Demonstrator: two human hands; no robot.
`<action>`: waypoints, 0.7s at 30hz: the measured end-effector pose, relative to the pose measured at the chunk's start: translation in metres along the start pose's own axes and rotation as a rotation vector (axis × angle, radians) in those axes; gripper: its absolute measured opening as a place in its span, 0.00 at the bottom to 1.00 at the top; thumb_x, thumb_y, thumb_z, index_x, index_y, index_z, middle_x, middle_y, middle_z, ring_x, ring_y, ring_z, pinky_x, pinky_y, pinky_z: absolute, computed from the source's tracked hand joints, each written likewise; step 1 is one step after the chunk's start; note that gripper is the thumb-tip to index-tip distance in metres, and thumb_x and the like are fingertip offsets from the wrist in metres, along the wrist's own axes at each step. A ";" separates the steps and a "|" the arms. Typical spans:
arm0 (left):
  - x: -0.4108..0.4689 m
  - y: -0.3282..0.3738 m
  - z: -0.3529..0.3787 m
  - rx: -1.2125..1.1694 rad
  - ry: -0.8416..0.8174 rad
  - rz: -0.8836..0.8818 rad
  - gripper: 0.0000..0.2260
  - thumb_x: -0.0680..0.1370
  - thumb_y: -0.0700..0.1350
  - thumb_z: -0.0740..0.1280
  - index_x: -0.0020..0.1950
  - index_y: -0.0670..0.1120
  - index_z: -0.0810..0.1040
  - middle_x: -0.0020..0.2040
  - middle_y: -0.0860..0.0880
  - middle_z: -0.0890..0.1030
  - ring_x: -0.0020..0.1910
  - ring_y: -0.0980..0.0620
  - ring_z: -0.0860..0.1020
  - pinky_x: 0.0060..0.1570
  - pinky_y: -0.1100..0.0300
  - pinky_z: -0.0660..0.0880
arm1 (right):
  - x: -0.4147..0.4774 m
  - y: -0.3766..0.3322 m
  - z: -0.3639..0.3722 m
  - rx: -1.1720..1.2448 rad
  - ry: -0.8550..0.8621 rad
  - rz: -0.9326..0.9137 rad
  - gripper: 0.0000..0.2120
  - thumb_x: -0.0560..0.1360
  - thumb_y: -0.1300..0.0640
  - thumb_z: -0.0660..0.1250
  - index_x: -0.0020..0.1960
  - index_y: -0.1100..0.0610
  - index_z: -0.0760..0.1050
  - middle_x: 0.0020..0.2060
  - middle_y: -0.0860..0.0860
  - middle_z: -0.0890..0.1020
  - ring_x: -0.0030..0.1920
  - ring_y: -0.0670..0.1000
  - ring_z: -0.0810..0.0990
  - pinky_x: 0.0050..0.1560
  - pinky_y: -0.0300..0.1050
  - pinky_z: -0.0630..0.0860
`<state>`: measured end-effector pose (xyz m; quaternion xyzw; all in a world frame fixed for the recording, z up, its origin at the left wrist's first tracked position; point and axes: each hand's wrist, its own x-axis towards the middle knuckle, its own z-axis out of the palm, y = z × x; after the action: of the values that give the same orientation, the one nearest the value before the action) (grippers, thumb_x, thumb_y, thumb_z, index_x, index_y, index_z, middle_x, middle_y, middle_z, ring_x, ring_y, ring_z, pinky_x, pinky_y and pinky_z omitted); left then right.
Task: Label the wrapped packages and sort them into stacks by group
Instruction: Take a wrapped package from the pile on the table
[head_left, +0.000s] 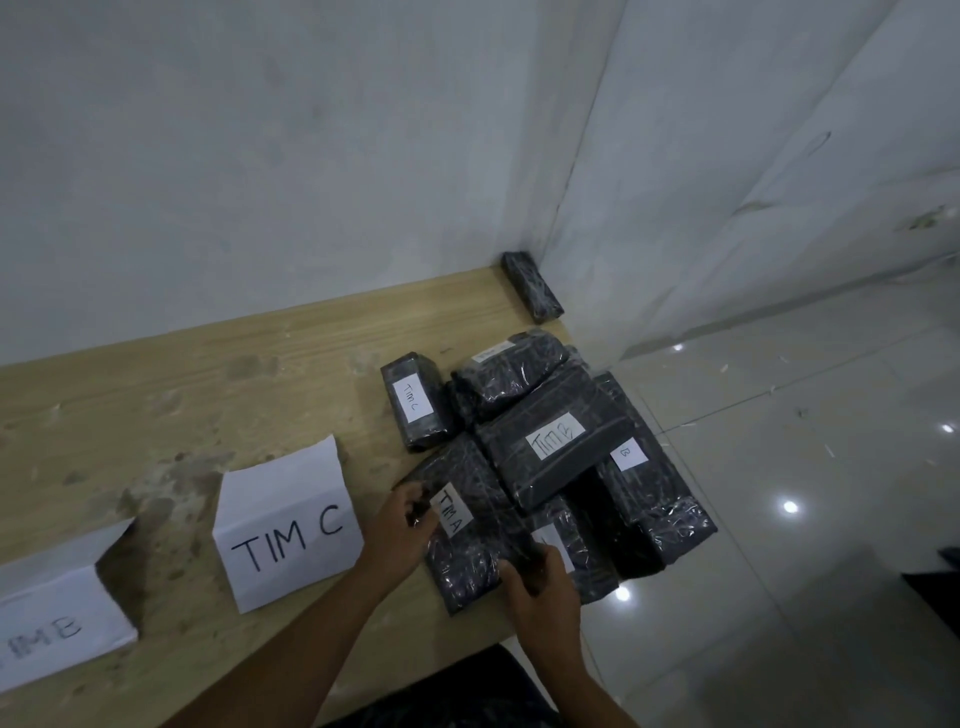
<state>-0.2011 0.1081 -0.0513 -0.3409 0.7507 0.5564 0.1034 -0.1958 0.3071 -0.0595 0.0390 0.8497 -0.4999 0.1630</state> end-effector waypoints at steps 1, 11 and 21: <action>-0.002 -0.001 0.001 0.012 -0.024 -0.008 0.20 0.79 0.42 0.65 0.70 0.42 0.67 0.64 0.45 0.72 0.65 0.47 0.71 0.57 0.57 0.70 | 0.000 -0.001 -0.001 -0.019 -0.001 -0.010 0.15 0.73 0.54 0.72 0.51 0.41 0.69 0.44 0.41 0.81 0.45 0.35 0.79 0.43 0.30 0.76; -0.010 -0.006 0.000 -0.007 0.041 0.030 0.17 0.79 0.42 0.65 0.68 0.46 0.69 0.66 0.45 0.73 0.62 0.49 0.73 0.52 0.60 0.75 | -0.005 -0.002 -0.007 -0.236 0.108 -0.217 0.26 0.71 0.38 0.68 0.63 0.51 0.67 0.55 0.46 0.72 0.54 0.43 0.72 0.51 0.39 0.73; -0.002 0.014 -0.010 -0.128 0.114 0.078 0.11 0.79 0.41 0.65 0.61 0.45 0.72 0.57 0.47 0.77 0.51 0.55 0.75 0.44 0.66 0.71 | 0.023 -0.044 -0.004 -0.160 0.167 -0.415 0.12 0.75 0.49 0.66 0.56 0.49 0.69 0.47 0.47 0.73 0.47 0.45 0.73 0.44 0.39 0.73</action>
<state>-0.2061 0.1018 -0.0356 -0.3483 0.7310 0.5865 0.0166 -0.2282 0.2867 -0.0284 -0.1081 0.8870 -0.4488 -0.0115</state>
